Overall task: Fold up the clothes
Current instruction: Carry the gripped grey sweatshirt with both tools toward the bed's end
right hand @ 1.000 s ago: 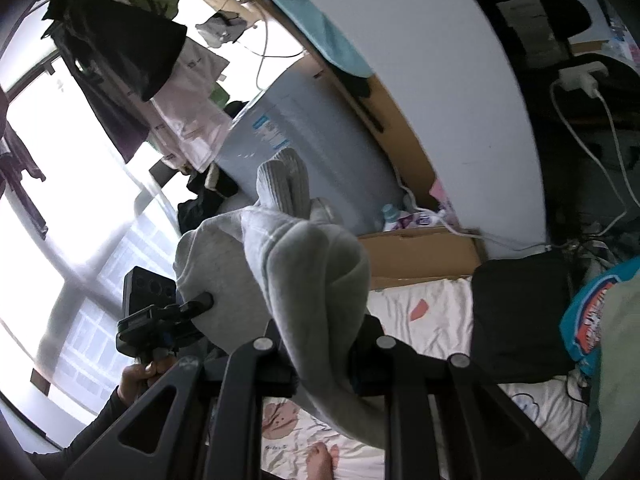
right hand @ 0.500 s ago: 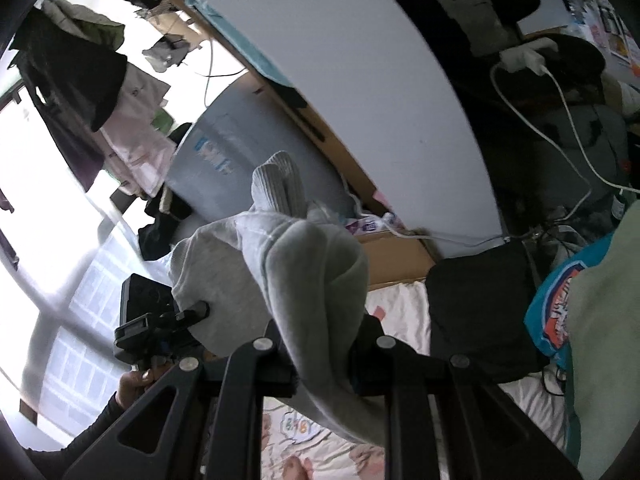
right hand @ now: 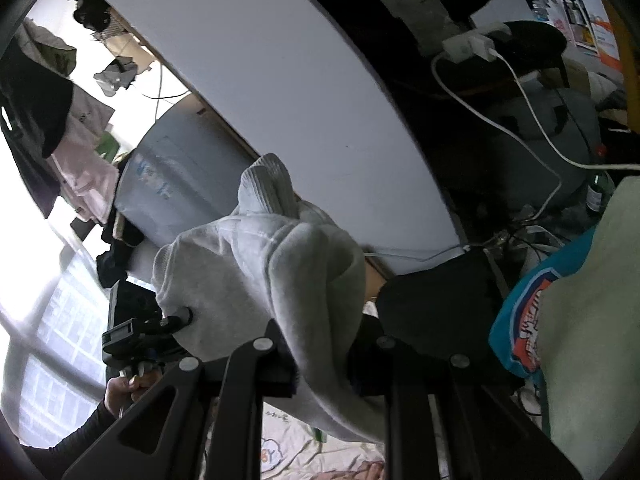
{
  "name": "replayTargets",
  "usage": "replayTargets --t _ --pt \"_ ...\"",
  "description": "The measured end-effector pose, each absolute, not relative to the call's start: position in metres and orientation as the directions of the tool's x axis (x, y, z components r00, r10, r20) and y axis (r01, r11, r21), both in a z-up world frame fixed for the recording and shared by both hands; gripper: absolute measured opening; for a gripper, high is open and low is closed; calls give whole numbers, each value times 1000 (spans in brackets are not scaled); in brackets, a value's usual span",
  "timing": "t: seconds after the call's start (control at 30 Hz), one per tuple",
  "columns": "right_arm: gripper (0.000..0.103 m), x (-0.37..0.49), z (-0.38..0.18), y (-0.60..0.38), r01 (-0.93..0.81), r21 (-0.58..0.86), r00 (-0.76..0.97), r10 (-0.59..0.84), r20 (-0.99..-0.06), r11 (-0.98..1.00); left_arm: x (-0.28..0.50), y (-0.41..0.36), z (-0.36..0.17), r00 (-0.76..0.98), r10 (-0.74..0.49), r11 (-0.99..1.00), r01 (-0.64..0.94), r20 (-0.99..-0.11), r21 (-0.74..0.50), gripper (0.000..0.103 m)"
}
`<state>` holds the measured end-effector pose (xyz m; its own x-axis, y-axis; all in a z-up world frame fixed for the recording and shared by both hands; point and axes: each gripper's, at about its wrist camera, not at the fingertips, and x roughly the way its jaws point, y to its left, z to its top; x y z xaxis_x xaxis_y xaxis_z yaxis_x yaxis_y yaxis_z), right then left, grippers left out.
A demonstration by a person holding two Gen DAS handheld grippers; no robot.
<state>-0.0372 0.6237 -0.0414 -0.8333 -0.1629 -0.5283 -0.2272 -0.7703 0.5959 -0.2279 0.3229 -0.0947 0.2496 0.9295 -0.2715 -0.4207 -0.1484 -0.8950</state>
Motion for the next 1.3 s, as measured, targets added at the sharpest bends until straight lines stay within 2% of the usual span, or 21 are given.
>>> replayTargets --t 0.3,0.8,1.3 --pt "17 -38 -82 636 -279 556 -791 -141 -595 -783 -221 333 -150 301 910 -155 -388 -284 -908 20" --pt "17 -52 -160 645 -331 539 -751 -130 -647 -774 -224 341 -225 316 899 -182 -360 -303 -915 20" --pt "16 -93 -199 669 -365 459 -687 -98 -720 -810 -258 375 -263 276 896 -234 -373 -348 -898 20"
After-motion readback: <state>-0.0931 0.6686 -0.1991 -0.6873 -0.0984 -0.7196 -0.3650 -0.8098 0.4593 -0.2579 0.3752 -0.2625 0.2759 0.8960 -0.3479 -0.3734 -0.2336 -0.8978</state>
